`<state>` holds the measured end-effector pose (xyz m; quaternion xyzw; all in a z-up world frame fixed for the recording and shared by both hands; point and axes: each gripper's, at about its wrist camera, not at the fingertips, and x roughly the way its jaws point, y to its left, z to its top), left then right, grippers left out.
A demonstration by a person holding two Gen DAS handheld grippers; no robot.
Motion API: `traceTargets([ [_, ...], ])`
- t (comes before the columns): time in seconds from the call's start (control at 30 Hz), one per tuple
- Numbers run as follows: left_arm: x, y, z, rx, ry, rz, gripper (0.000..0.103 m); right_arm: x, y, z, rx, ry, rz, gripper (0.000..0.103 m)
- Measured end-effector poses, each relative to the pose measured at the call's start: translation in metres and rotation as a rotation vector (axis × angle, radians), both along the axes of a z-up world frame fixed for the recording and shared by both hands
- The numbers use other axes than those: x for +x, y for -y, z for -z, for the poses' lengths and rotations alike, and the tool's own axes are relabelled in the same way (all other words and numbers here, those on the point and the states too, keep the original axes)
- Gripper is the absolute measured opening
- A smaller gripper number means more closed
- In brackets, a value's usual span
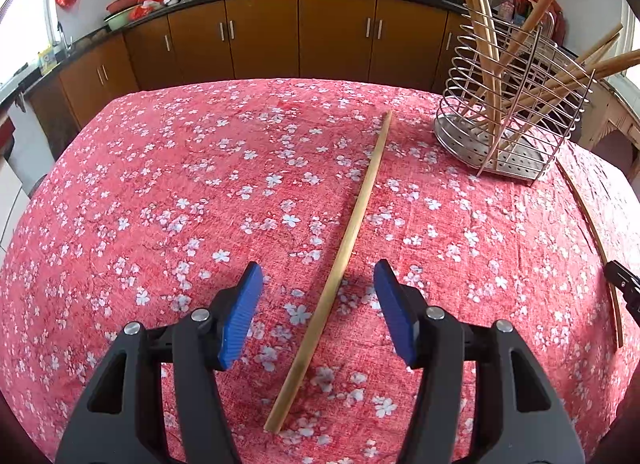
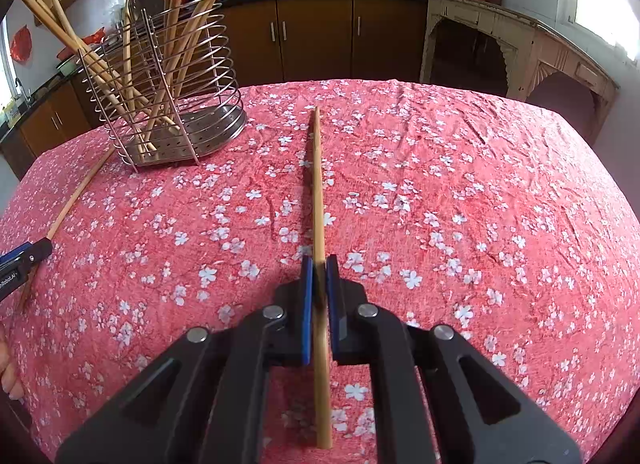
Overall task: Organize utensils
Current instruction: 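Close the left gripper on the last wooden chopstick while the right gripper grasps another, then raise the left gripper's chopstick upright over the wire holder while the right gripper carries its chopstick there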
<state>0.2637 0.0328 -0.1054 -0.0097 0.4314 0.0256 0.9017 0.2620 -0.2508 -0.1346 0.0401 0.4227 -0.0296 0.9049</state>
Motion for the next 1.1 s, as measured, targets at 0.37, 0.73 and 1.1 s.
traceTargets([
  [0.37, -0.011, 0.004, -0.004, 0.046, -0.027, 0.174, 0.041, 0.002, -0.001, -0.001, -0.014, -0.003, -0.012, 0.008],
  [0.73, -0.023, 0.013, -0.006, 0.078, 0.002, 0.208, 0.007, -0.005, -0.001, -0.002, -0.011, -0.002, -0.027, 0.008],
  [1.1, -0.026, 0.008, -0.01, 0.029, 0.003, 0.188, 0.007, -0.009, 0.003, -0.003, 0.024, 0.005, -0.029, 0.008],
])
